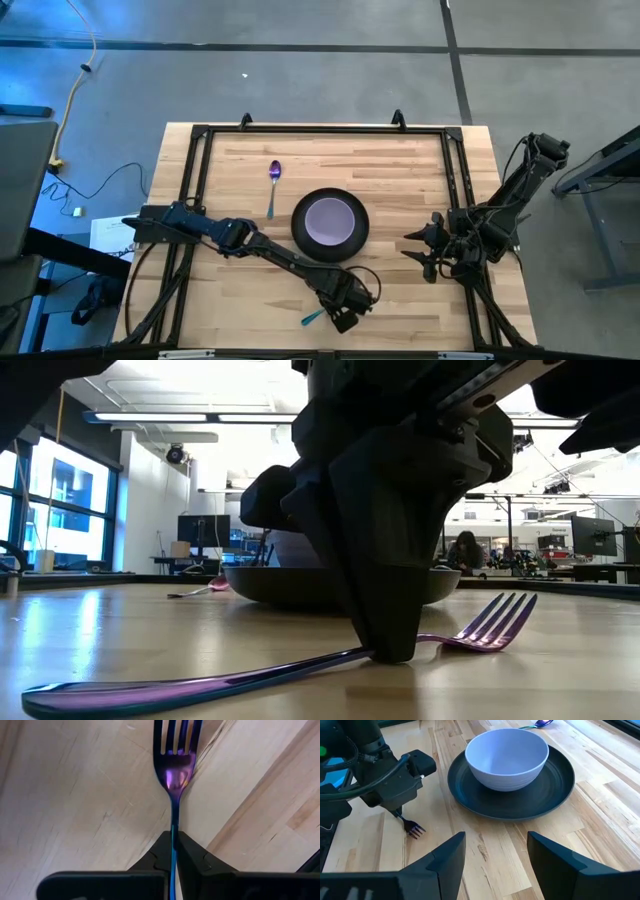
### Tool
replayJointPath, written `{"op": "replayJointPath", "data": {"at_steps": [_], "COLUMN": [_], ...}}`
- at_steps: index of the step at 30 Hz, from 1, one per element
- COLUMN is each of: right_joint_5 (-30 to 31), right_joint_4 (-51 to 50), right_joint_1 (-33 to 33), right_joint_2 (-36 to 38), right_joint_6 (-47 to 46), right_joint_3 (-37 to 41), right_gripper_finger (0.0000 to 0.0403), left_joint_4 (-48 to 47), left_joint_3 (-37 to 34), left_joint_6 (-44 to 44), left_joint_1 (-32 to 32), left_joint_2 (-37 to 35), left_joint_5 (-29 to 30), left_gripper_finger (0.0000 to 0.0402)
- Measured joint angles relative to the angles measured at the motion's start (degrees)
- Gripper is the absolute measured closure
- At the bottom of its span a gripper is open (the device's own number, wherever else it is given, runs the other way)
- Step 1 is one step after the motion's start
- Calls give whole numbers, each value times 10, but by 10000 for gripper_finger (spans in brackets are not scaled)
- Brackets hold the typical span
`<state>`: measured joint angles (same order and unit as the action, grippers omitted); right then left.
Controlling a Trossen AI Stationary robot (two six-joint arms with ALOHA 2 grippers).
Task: Set table place
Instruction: Move the fork to the left side of the black plate
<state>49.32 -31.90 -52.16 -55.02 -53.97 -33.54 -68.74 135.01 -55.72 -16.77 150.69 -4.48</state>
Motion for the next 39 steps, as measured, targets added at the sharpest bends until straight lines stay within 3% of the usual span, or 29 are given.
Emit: {"op": "replayJointPath", "data": {"at_steps": [39], "right_joint_5": [0], "right_joint_4": [0], "right_joint_1": [0], "right_joint_2": [0], "right_joint_6": [2], "right_joint_3": [0], "right_gripper_finger": [199], "left_joint_4": [12], "left_joint_3": [-2], "left_joint_6": [-1], "left_joint_1": [0], "left_joint_2": [-32], "left_joint_5": [-4], "left_gripper_finger": [401]}}
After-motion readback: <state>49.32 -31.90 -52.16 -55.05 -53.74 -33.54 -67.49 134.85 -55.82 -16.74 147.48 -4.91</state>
